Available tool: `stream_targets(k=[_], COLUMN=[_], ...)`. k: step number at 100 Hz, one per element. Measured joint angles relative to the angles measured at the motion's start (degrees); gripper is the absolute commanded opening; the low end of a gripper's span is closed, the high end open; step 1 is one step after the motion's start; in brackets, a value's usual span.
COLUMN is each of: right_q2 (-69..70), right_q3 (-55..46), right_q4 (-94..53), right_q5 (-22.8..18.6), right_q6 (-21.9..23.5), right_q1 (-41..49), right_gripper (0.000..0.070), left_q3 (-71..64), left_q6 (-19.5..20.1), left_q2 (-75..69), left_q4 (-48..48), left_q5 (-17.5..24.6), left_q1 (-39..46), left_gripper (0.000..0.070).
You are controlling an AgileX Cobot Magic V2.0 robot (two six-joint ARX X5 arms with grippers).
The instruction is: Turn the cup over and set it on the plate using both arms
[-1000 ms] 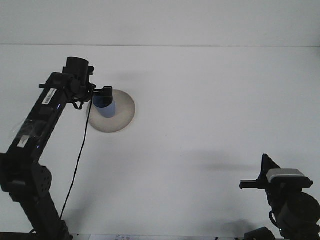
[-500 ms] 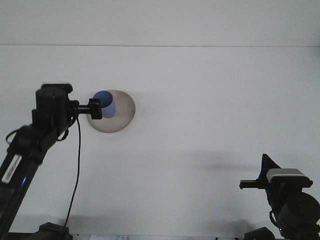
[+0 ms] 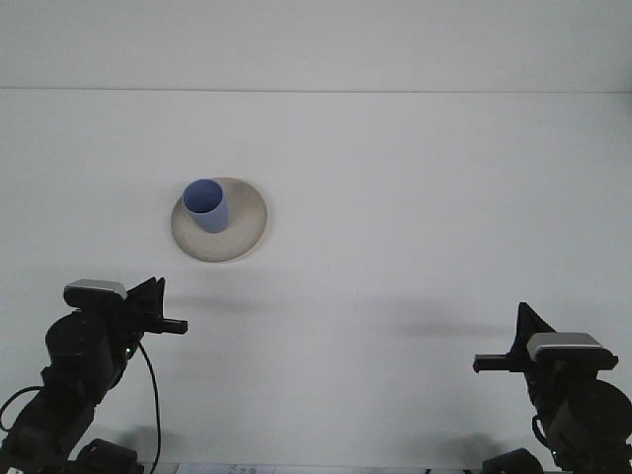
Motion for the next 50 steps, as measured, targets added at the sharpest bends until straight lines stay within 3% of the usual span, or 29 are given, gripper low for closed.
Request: stream_targets(k=[50], right_q2=[0.0], right_q3=[0.0], right_q4=[0.0], right_q5=[0.0], right_q6=[0.0], right_q1=[0.0], right_gripper=[0.0000], left_q3=[0.0], left_q6=[0.9], left_q2=[-1.1], left_q4=[2.1], left_q5=[0.0], left_q1=[0.0], left_gripper=[0.0012])
